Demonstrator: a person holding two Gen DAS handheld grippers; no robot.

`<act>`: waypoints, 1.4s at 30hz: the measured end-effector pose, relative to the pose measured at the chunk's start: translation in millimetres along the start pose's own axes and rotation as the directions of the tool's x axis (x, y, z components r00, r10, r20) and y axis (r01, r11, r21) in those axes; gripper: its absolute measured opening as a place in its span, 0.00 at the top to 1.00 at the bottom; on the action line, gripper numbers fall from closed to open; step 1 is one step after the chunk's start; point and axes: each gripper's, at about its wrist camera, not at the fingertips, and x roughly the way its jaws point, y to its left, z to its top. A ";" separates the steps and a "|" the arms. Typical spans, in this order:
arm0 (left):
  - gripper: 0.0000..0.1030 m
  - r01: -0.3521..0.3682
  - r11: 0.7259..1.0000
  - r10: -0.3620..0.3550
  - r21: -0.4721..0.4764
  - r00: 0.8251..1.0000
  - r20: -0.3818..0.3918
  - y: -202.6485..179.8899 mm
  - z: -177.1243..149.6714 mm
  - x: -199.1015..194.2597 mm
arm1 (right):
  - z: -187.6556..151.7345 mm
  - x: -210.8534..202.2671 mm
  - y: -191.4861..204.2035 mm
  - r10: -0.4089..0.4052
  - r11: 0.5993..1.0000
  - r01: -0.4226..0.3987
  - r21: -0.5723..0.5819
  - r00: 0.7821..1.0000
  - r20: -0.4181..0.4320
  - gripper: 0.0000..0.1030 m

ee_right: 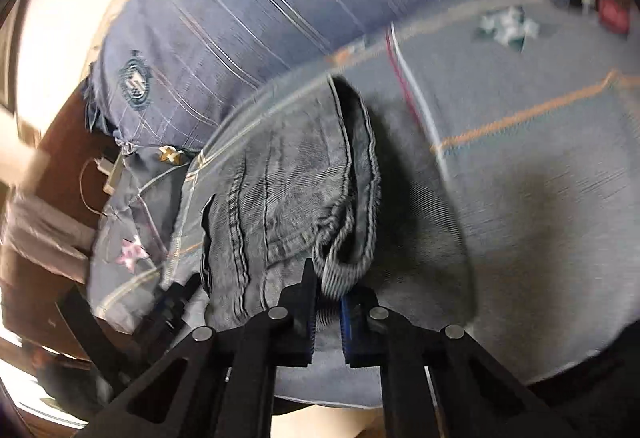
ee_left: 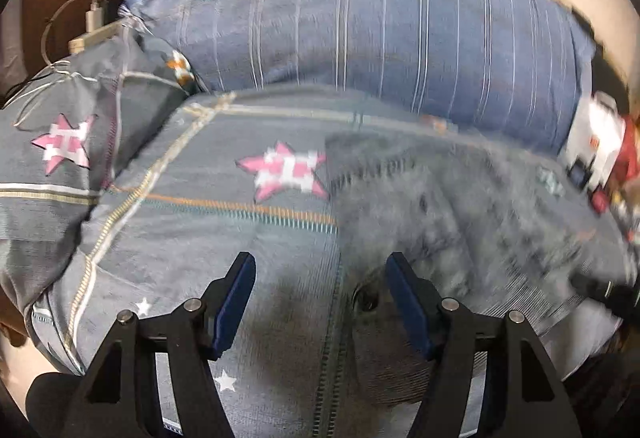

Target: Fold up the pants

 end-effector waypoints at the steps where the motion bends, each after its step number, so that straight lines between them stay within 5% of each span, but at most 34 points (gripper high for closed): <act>1: 0.33 0.001 1.000 -0.001 0.000 1.000 0.025 -3.3 3.0 -6.2 | -9.7 -5.5 2.4 -0.044 0.998 0.045 -0.033 0.998 0.034 0.91; 4: 0.31 0.009 0.993 -0.006 0.116 1.000 -0.026 -31.5 -0.1 4.2 | -24.4 17.8 -21.7 -0.062 0.998 0.063 0.026 0.998 -0.021 0.90; 7: 0.31 -0.109 0.945 0.132 0.308 0.990 -0.052 -62.5 -21.3 29.5 | -31.0 30.5 -40.0 -0.021 0.996 0.027 0.081 0.997 -0.078 0.89; 10: 0.31 -0.121 0.943 0.136 0.309 0.990 -0.027 -64.4 -22.8 24.9 | -21.7 2.7 -40.7 -0.003 0.998 0.004 0.065 1.000 -0.013 0.88; 11: 0.31 -0.112 0.946 0.129 0.303 0.991 -0.035 -63.0 -21.7 25.6 | -13.3 -12.3 -39.0 0.012 0.998 -0.014 0.063 1.000 0.029 0.82; 13: 0.31 -0.091 0.957 0.109 0.276 0.993 -0.050 -58.6 -19.9 25.9 | 6.6 -27.1 -29.4 0.021 0.999 -0.023 0.025 0.998 0.063 0.43; 14: 0.31 -0.084 0.961 0.102 0.264 0.993 -0.055 -56.9 -19.4 25.5 | 21.7 -25.2 -20.0 0.040 0.999 -0.039 -0.016 0.998 0.050 0.15; 15: 0.31 -0.078 0.963 0.096 0.256 0.994 -0.056 -55.3 -19.2 25.7 | 31.3 -19.9 -14.1 0.062 0.997 -0.060 -0.044 0.997 0.037 0.13; 20: 0.30 -0.050 0.972 0.066 0.230 0.996 -0.065 -49.0 -18.2 27.8 | 51.4 35.4 -7.9 0.047 0.996 -0.057 -0.073 0.990 -0.132 0.17; 25: 0.29 -0.030 0.978 0.046 0.208 0.996 -0.072 -45.4 -17.7 28.6 | 39.7 71.5 -10.0 0.016 0.992 -0.045 -0.117 0.971 -0.238 0.50; 27: 0.29 -0.023 0.979 0.039 0.201 0.996 -0.078 -45.1 -16.4 26.6 | 39.4 75.9 -7.7 -0.038 0.987 -0.002 -0.160 0.969 -0.243 0.81; 29: 0.29 -0.003 0.983 0.019 0.182 0.996 -0.086 -42.1 -13.5 23.8 | 39.1 74.8 -7.3 -0.052 0.983 0.007 -0.182 0.969 -0.243 0.87; 38: 0.25 -0.034 0.998 0.034 0.056 0.999 -0.003 -21.3 10.9 -4.1 | 12.9 21.8 15.3 -0.104 0.952 0.067 -0.299 0.988 -0.111 0.90; 42: 0.24 -0.057 0.974 0.082 0.220 0.991 -0.108 -52.3 -3.5 33.4 | 2.2 32.5 0.4 -0.159 0.948 0.121 -0.294 0.981 -0.108 0.90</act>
